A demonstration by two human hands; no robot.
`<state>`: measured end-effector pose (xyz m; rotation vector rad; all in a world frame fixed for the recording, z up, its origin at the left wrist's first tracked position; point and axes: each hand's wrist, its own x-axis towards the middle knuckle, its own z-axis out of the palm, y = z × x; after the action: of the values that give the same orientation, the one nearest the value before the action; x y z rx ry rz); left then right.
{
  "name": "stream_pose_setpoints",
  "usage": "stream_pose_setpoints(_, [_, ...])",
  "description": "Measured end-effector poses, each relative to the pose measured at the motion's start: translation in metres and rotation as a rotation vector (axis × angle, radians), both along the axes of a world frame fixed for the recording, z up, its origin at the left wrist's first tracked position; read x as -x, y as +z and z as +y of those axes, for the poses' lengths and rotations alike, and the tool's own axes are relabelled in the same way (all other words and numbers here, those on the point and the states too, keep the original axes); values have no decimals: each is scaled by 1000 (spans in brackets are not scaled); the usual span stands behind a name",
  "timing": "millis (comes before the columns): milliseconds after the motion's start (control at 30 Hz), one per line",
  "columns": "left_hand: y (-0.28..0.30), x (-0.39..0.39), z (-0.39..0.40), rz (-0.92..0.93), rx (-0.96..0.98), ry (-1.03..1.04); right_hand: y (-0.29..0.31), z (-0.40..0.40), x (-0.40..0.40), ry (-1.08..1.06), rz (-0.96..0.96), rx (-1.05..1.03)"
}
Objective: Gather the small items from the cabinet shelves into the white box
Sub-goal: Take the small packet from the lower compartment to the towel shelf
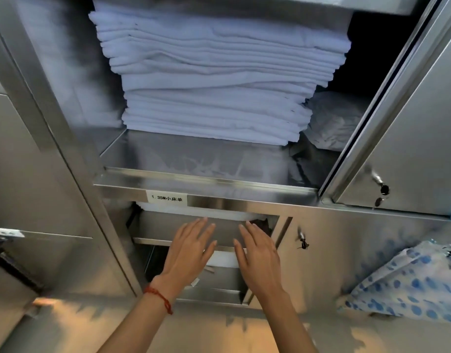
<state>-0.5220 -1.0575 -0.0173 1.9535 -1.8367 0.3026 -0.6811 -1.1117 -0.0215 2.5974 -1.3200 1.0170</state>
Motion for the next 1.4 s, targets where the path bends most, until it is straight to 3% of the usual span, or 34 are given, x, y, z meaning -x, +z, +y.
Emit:
stream_pose_setpoints(500, [-72,8,-22,72,-153,51,-87,-37,-6,69,67,-118])
stream_pose_setpoints(733, [-124,-6,-27,140,-336,44,-135,-44,-17,51,94,-165])
stream_pose_setpoints(933, [-170,-16,-33,120,-349,12,-178,-45,-33,42,111,-254])
stream_pose_setpoints(1033, [-187,-23,-36,149,-494,44,-201,-48,-37,51,110,-276])
stream_pose_setpoints(1400, [-279,-42,-52,188,-623,49,-298,-63,-60,51,84,-380])
